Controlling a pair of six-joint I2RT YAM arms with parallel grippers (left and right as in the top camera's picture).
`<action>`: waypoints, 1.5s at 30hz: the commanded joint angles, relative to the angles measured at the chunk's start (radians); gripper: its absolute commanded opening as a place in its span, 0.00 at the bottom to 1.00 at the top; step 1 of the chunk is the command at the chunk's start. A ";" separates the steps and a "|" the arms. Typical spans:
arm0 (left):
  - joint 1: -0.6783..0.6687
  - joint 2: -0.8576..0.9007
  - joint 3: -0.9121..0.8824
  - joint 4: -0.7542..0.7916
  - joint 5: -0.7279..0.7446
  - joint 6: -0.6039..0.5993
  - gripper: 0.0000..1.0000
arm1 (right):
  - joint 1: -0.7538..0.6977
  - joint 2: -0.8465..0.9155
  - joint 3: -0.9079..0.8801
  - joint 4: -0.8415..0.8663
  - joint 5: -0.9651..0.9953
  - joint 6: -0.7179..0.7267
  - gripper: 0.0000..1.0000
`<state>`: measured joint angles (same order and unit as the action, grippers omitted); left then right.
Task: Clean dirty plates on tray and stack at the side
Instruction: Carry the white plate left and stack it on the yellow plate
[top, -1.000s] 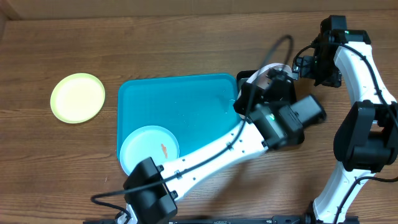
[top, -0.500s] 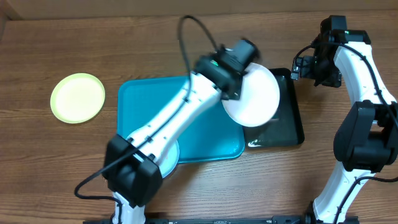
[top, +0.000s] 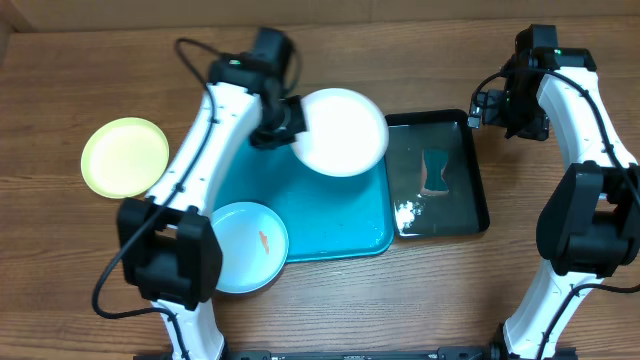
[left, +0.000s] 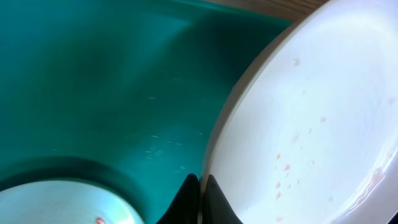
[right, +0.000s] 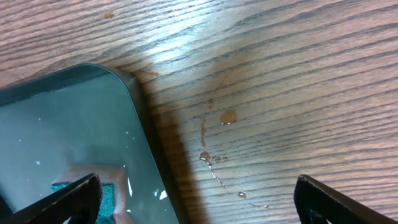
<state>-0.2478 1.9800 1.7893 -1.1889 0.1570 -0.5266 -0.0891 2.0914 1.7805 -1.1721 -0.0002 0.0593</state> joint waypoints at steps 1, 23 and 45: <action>0.096 -0.011 -0.032 -0.010 0.027 -0.025 0.04 | 0.003 -0.032 0.018 0.001 -0.001 0.003 1.00; 0.773 -0.011 -0.066 -0.162 -0.021 -0.019 0.04 | 0.003 -0.032 0.018 0.001 -0.001 0.003 1.00; 0.897 -0.011 -0.066 -0.108 -0.184 -0.057 0.04 | 0.003 -0.032 0.018 0.001 -0.001 0.003 1.00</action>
<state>0.6605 1.9800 1.7283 -1.3029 -0.0063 -0.5606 -0.0891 2.0914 1.7805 -1.1721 -0.0002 0.0589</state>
